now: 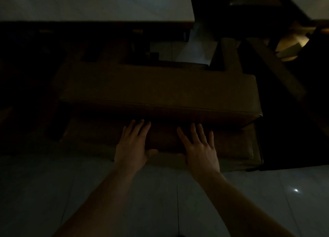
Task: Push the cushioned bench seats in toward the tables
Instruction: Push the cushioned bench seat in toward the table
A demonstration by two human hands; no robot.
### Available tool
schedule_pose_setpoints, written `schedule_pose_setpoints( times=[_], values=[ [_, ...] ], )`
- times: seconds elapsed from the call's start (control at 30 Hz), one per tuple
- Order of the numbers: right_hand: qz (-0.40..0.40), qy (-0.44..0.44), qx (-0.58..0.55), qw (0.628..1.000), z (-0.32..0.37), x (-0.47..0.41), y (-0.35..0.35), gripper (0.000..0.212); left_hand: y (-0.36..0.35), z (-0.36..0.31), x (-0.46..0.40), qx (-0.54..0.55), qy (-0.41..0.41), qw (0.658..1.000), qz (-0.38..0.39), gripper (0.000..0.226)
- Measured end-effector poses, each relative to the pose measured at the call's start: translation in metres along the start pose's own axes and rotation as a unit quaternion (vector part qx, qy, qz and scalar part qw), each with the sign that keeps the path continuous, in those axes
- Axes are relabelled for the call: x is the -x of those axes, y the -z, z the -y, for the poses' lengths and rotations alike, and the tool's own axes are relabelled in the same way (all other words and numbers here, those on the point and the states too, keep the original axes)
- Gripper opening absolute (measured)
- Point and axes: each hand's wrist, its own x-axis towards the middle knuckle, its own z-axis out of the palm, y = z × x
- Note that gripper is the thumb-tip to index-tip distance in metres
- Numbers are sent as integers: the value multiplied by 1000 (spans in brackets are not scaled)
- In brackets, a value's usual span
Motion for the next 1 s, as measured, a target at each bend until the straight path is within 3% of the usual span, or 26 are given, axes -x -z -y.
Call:
schedule_pose_setpoints(
  times=[0.13, 0.33, 0.7, 1.0],
  values=[
    [55, -11, -9, 998, 5, 4, 22, 90, 18, -6, 2, -12, 4, 1000, 19, 97],
    [75, -60, -30, 995, 19, 22, 65, 89, 68, -10, 11, 12, -24, 1000, 3, 97],
    [-5, -117, -41, 992, 42, 80, 184, 81, 181, -37, 26, 39, -55, 998, 14, 100],
    [-71, -172, -47, 981, -15, 161, 260, 86, 237, -151, 38, 58, -132, 989, -30, 99]
  ],
)
